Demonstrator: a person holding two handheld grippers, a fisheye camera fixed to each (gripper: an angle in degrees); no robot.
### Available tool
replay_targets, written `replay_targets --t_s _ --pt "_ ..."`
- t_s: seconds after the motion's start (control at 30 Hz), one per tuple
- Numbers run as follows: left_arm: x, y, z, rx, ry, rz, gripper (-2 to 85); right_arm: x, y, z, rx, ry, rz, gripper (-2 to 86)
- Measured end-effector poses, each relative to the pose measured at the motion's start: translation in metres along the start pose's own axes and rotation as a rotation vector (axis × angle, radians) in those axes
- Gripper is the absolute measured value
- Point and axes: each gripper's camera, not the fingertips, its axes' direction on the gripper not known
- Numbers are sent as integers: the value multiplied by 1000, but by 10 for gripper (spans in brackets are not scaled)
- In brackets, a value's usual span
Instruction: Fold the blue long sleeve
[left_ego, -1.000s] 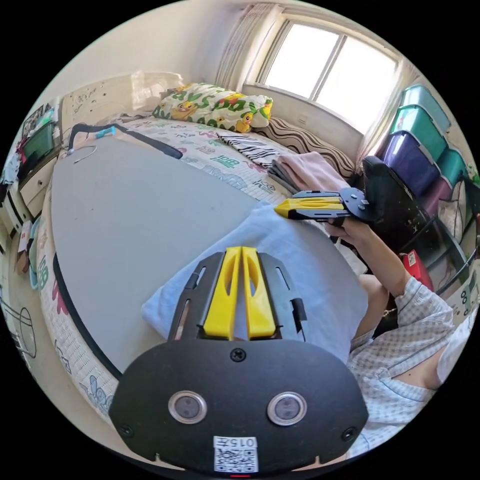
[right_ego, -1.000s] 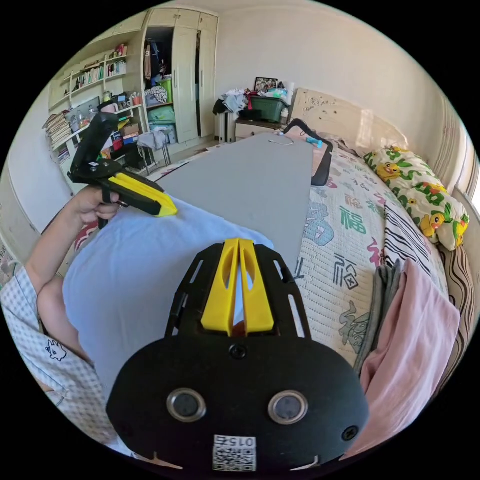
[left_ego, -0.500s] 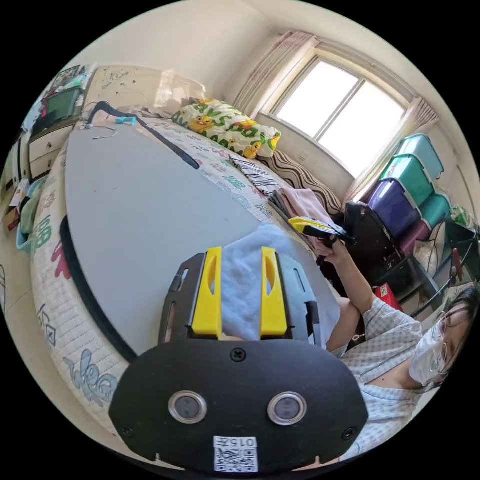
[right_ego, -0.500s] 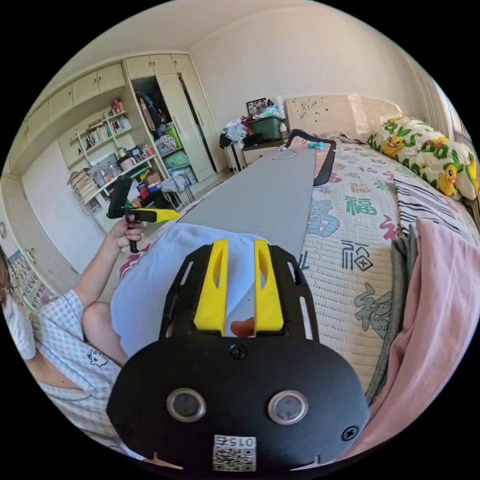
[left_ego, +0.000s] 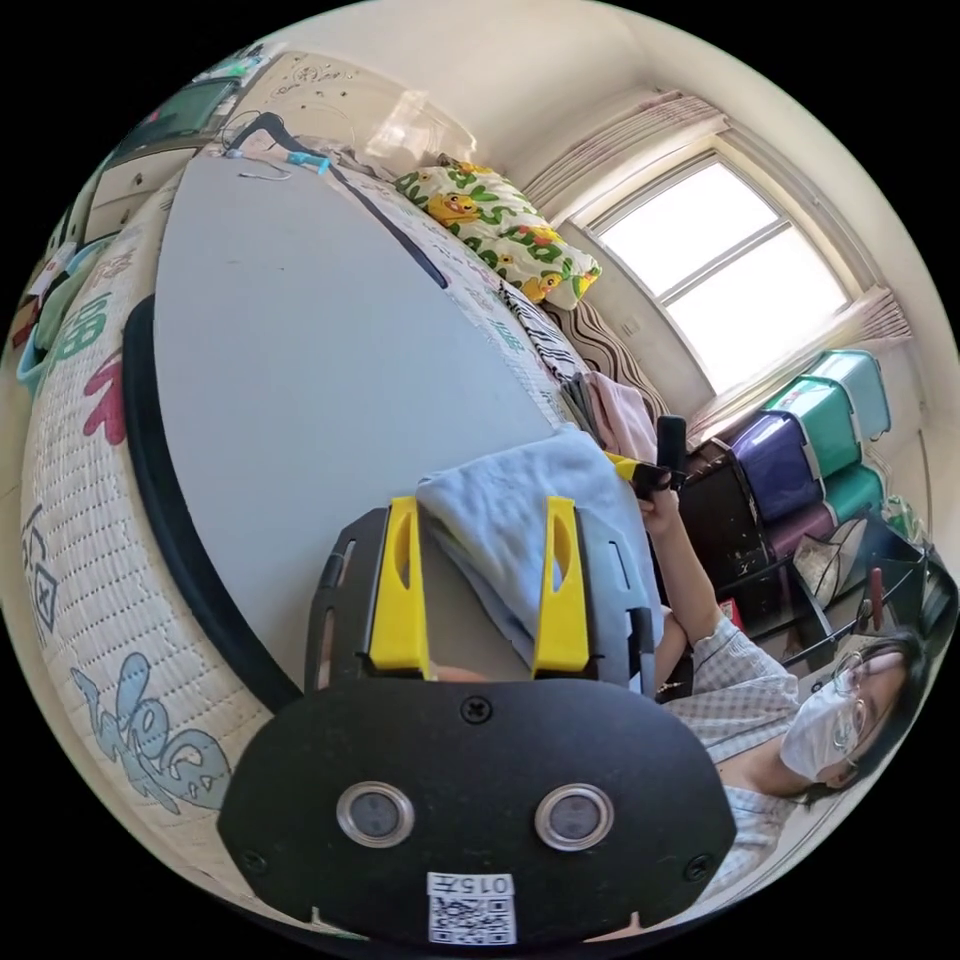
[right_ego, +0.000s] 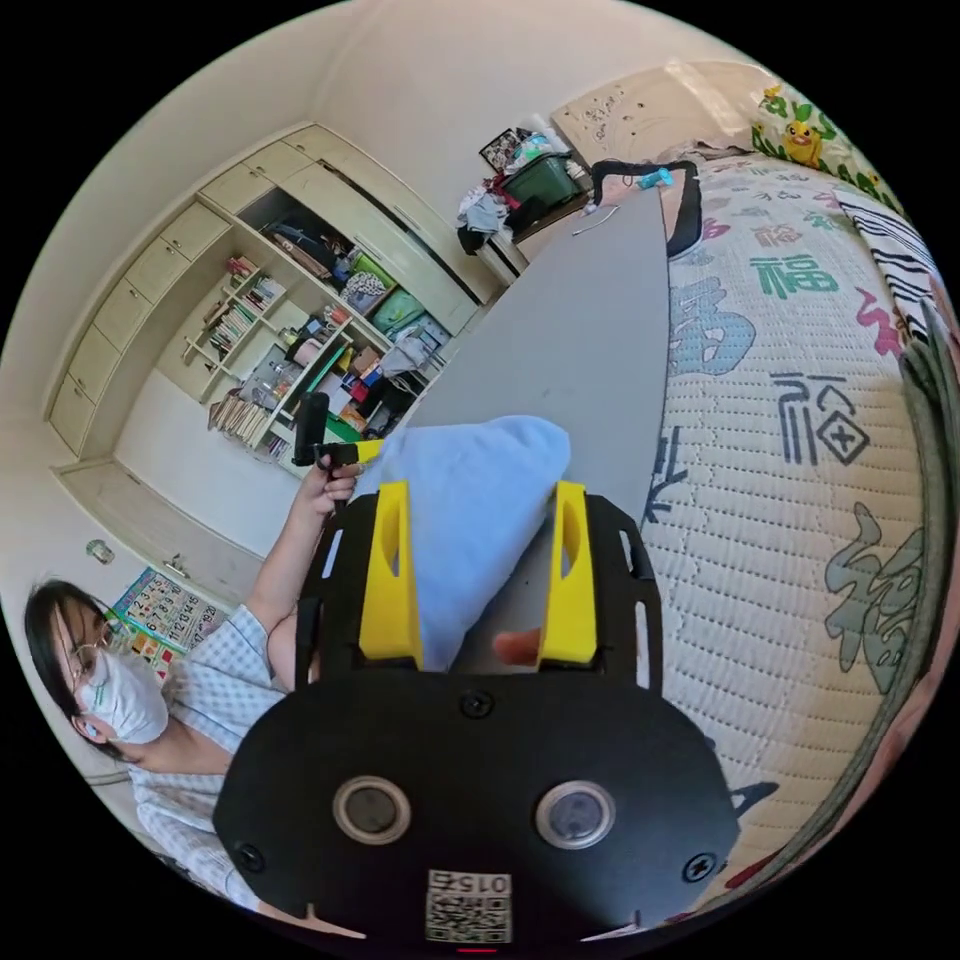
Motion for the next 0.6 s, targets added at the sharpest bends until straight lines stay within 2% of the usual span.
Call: replay_targets --t_s 0.17,0.4,0.6 --pt "1 -5 -3 -27 -36 13 159 -6 -16 -14 -30 -75 55 192" --pt "-15 -10 -9 -45 57 -29 126 -33 -17 -31 11 -68 93 179" --pt "20 -11 -14 -82 -125 90 106 -59 -5 -43 65 -73 166 166"
